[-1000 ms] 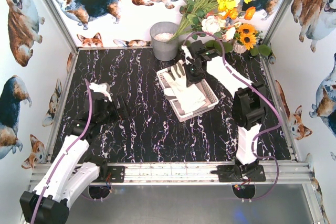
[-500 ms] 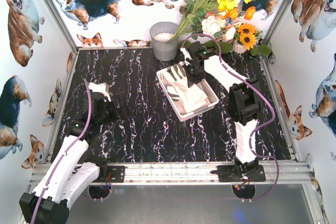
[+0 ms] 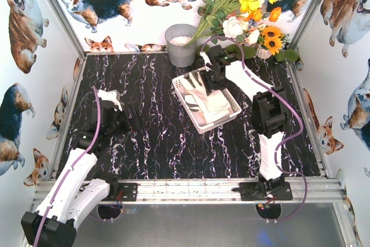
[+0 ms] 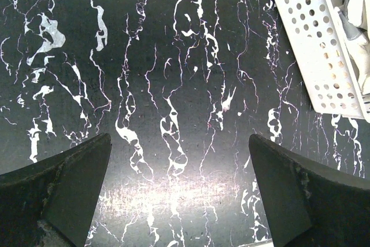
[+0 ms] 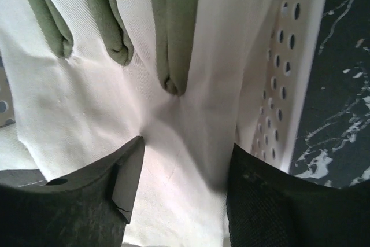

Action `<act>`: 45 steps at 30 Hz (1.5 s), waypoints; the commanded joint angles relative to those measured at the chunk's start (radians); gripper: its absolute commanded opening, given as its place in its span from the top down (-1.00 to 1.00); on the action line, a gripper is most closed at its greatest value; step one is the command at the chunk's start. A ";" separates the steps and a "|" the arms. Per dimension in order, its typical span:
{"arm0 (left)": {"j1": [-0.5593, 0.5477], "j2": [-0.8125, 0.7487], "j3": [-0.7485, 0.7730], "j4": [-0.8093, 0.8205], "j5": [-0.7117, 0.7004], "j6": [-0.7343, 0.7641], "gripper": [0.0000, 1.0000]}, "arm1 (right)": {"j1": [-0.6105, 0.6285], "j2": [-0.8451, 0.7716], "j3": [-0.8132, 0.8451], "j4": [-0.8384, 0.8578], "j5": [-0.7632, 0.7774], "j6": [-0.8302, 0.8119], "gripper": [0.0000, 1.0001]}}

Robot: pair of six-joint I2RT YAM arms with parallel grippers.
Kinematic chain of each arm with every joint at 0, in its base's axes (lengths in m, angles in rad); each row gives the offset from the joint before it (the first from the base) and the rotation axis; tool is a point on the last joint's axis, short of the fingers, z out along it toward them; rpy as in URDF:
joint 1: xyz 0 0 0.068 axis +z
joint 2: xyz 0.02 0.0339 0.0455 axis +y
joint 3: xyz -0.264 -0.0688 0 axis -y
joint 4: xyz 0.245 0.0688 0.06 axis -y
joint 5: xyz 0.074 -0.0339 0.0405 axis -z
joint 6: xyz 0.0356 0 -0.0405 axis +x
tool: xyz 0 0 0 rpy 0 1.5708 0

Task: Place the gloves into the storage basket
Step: Place the glove in the bin.

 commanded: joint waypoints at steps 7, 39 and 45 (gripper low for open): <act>0.017 -0.016 0.020 0.013 -0.004 0.001 -1.00 | 0.096 -0.225 -0.042 0.117 0.372 -0.018 -0.21; 0.018 0.009 0.024 0.165 -0.093 -0.029 -0.99 | 0.059 -0.318 -0.289 0.314 0.052 0.113 -0.43; 0.037 0.115 0.031 0.268 -0.308 0.037 -0.99 | 0.032 -0.503 -0.459 0.457 0.068 0.177 -0.49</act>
